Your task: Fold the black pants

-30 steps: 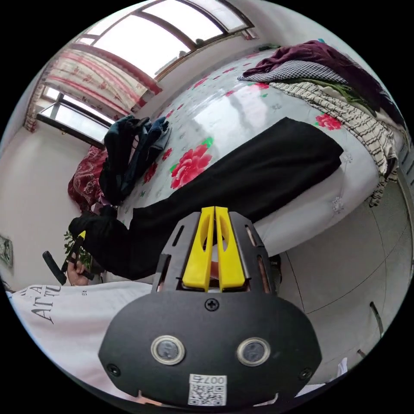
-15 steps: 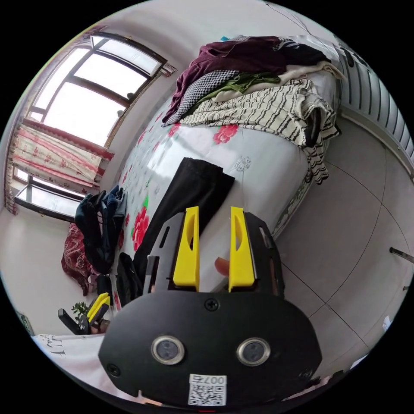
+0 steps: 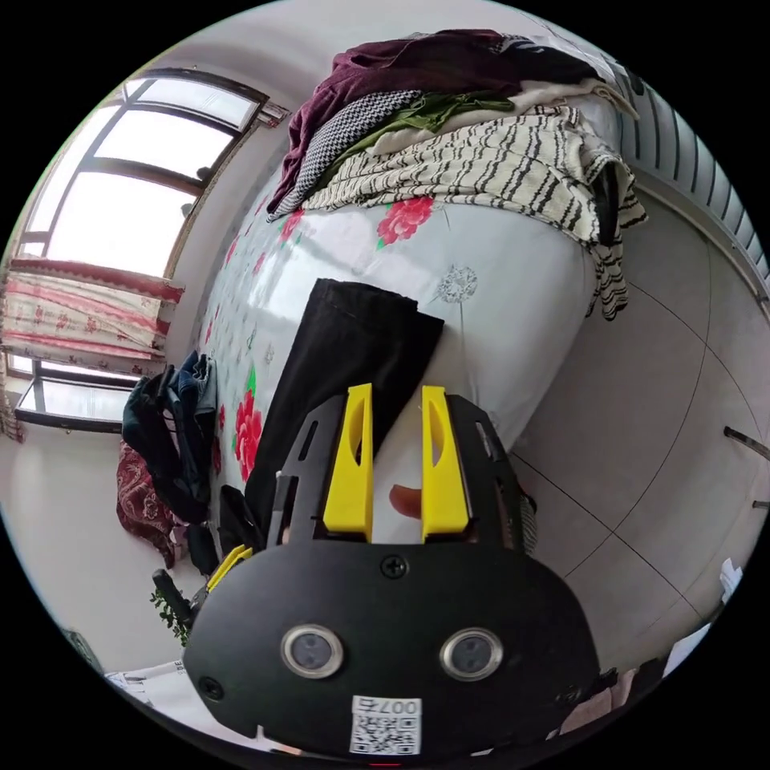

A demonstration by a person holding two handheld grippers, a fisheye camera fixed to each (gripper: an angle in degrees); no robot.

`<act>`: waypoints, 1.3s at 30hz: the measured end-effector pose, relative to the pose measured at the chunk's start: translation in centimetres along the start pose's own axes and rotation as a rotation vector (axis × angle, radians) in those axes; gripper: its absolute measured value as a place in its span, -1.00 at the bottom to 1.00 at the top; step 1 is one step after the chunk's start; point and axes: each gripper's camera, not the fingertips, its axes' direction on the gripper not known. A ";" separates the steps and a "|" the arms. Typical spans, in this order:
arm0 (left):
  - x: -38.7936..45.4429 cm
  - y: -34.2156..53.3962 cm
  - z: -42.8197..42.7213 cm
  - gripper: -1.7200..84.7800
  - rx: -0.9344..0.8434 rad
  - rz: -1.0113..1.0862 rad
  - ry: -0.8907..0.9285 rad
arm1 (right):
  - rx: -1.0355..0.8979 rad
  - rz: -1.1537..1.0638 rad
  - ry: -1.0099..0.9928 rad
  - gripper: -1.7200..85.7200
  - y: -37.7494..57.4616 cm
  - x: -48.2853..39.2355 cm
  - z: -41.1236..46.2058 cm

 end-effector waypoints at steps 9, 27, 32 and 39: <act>-8.0 10.3 -6.7 -0.80 0.142 -0.337 0.021 | -0.006 -0.001 0.021 -0.91 -1.0 -4.2 1.7; -25.0 24.6 -9.7 -0.74 0.369 -0.804 0.256 | -0.842 -1.534 -0.453 -0.96 32.6 -43.5 14.4; -27.0 25.3 -8.1 -0.72 0.337 -0.812 0.357 | -1.058 -1.484 -0.402 -0.95 33.9 -44.9 18.0; -26.9 21.2 -9.6 -0.68 0.292 -0.585 0.391 | -0.603 -1.029 -0.352 -0.90 22.1 -41.3 15.0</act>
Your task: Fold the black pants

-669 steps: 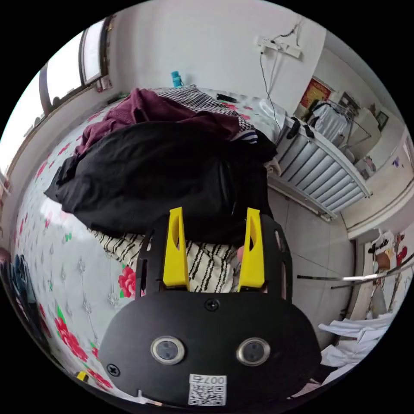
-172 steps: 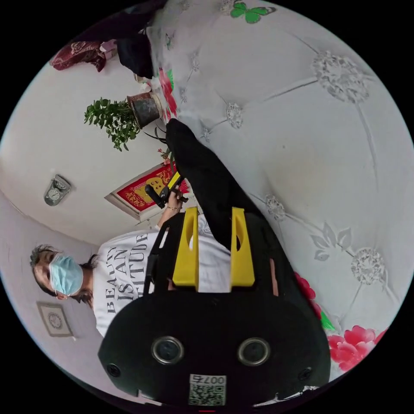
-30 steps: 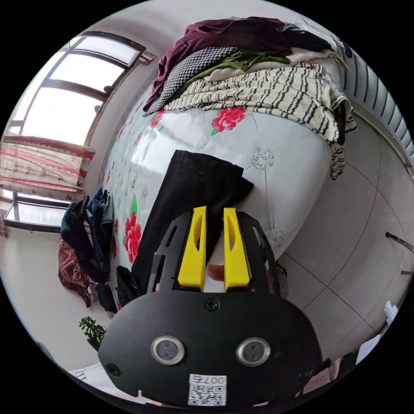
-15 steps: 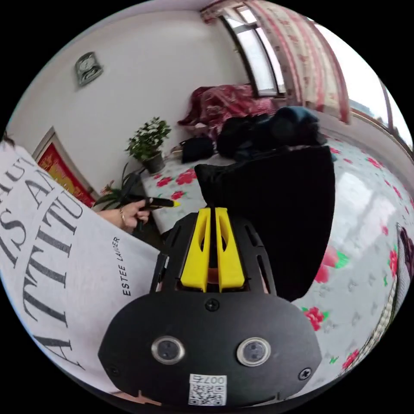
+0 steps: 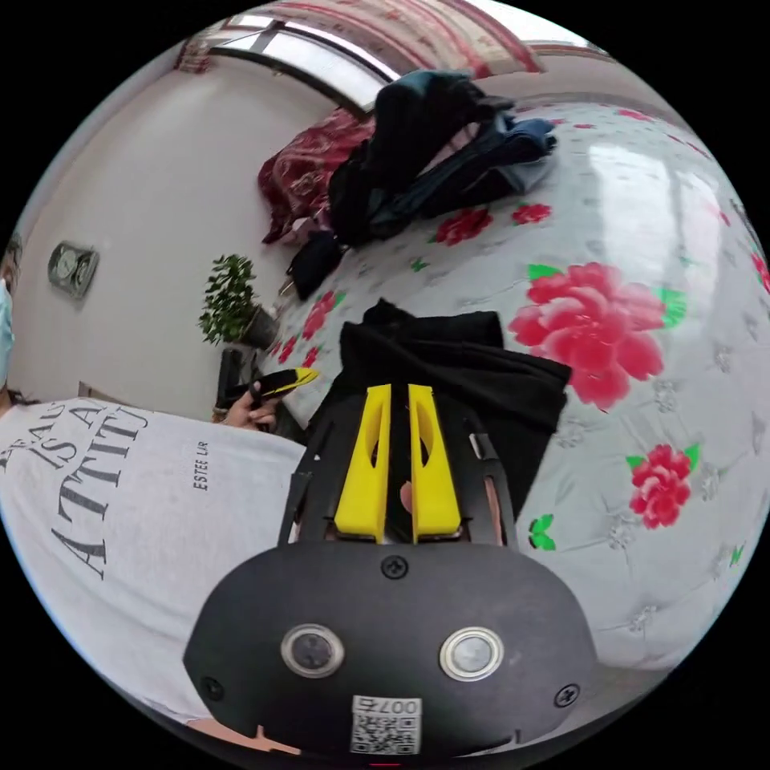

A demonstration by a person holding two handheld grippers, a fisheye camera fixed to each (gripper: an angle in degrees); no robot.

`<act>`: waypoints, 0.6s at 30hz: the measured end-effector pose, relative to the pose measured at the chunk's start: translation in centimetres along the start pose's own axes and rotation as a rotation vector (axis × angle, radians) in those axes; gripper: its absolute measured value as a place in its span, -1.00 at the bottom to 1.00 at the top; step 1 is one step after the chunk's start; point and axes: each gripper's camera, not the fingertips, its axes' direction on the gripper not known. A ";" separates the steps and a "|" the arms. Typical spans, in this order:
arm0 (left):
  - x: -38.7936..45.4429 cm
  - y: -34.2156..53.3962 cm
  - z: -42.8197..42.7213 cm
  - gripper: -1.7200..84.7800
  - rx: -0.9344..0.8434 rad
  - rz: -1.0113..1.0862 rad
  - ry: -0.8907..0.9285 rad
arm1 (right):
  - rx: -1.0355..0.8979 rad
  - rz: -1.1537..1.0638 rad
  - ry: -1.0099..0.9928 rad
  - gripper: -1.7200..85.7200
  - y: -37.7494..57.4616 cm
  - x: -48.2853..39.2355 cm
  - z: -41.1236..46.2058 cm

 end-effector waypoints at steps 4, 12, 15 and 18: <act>6.3 -1.8 4.1 -0.64 -0.236 0.293 -0.057 | -0.057 -0.074 0.266 -0.85 -1.3 0.2 0.0; 9.2 -1.6 7.4 -0.74 -0.315 0.365 -0.295 | -0.317 -0.382 0.411 -0.82 -4.3 -1.6 5.4; 9.2 -1.9 7.3 -0.77 -0.326 0.302 -0.299 | -0.457 -0.529 0.381 -0.86 -6.2 -1.5 7.8; 10.6 -2.1 7.3 -0.79 -0.332 0.294 -0.374 | -0.574 -0.620 0.294 -0.89 -9.2 -1.0 8.0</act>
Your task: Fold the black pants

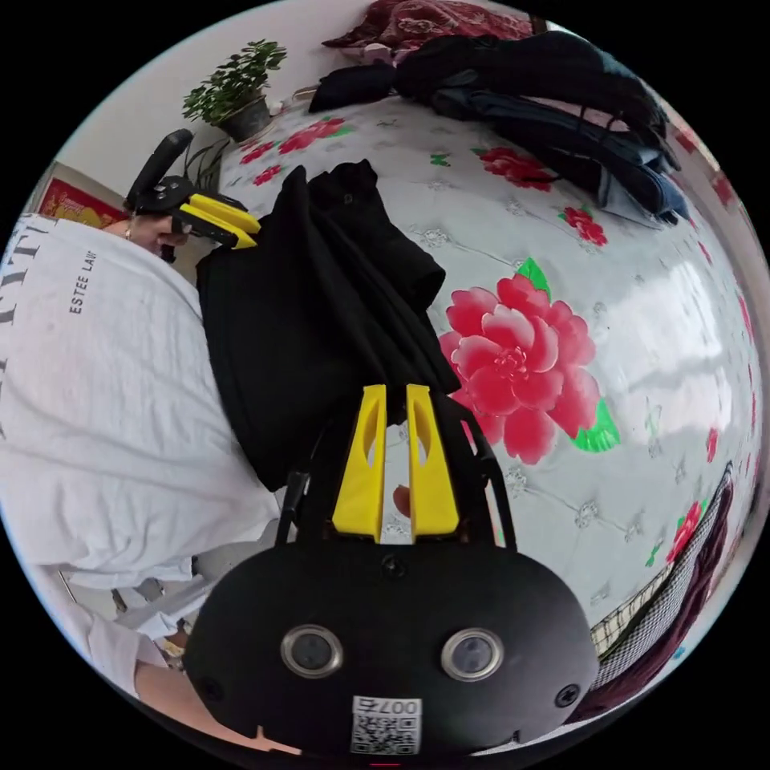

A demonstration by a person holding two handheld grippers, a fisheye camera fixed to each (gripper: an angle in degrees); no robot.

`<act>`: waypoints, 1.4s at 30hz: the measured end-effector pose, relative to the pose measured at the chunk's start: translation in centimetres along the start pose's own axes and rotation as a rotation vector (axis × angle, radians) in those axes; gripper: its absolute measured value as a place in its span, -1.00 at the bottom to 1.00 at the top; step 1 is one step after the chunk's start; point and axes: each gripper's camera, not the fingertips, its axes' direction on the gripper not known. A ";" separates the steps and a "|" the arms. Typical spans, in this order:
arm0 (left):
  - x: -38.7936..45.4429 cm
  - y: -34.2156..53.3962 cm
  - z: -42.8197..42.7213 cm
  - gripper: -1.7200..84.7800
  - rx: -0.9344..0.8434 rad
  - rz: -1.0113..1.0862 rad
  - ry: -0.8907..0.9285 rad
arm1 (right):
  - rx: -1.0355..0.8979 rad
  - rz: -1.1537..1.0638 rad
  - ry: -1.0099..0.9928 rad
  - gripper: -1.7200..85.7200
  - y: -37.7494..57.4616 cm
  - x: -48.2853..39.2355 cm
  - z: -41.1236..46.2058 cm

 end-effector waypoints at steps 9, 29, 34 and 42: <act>15.9 -2.2 -5.6 -0.72 0.184 0.410 -0.114 | 0.087 -0.092 -0.105 -0.89 1.1 5.5 -3.1; 32.5 -7.4 8.1 -0.83 -0.217 0.781 -0.164 | 0.035 -0.383 -0.138 -0.96 2.3 12.7 -2.0; 31.2 -7.7 6.9 -0.80 -0.193 0.599 -0.066 | 0.168 -0.211 0.075 -0.96 3.6 15.8 -1.9; 18.0 -2.3 -1.7 -0.77 0.111 -0.098 -0.226 | 0.443 0.198 -0.435 -0.86 14.4 20.8 -1.9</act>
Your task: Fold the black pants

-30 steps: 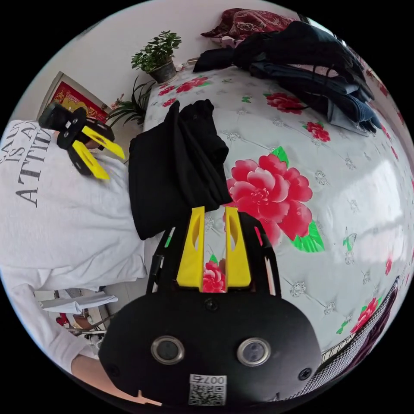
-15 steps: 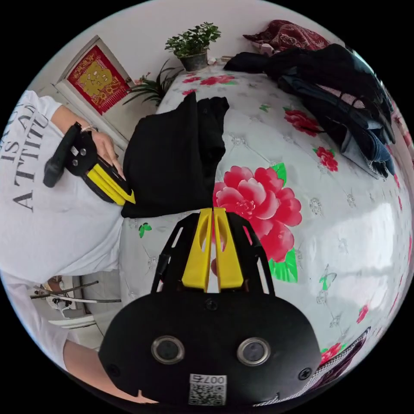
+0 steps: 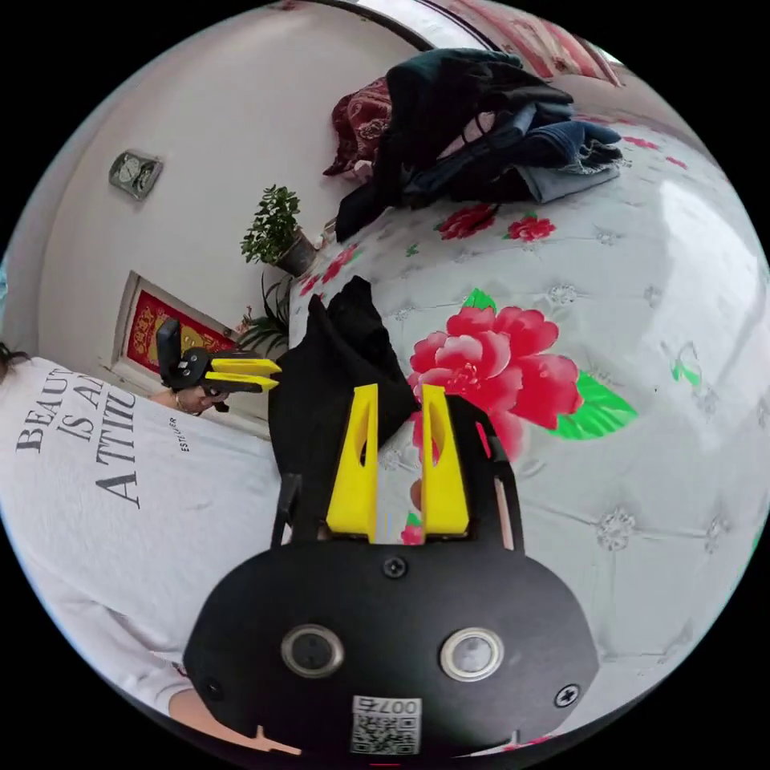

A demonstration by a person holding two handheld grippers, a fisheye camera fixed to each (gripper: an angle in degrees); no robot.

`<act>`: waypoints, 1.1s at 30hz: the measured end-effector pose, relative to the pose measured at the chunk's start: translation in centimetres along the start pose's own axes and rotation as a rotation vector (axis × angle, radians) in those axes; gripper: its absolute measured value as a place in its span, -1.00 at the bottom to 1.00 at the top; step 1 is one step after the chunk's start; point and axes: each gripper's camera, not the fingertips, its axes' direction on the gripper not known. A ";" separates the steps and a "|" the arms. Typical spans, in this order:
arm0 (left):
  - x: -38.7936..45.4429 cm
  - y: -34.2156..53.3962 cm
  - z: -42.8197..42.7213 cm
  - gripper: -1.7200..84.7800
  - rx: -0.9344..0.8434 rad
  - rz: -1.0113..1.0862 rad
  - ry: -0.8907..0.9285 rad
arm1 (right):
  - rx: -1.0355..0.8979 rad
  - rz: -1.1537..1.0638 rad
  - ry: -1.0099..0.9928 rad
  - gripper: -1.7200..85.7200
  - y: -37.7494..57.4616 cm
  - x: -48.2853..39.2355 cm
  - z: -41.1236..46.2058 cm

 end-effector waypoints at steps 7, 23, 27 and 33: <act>-12.4 1.2 3.4 -0.61 -0.085 -0.212 0.111 | 0.156 0.315 -0.142 -0.79 9.8 0.5 0.9; -19.8 3.9 1.0 -0.88 -0.051 -0.100 0.204 | 0.142 0.457 0.027 -0.69 10.6 -1.3 1.3; -23.5 5.6 7.4 -0.63 -0.177 -0.212 0.281 | 0.123 0.527 -0.009 -0.68 11.2 -0.5 2.1; -28.5 7.0 9.0 -0.53 -0.144 -0.230 0.481 | 0.147 0.615 -0.122 -0.71 12.2 1.3 2.8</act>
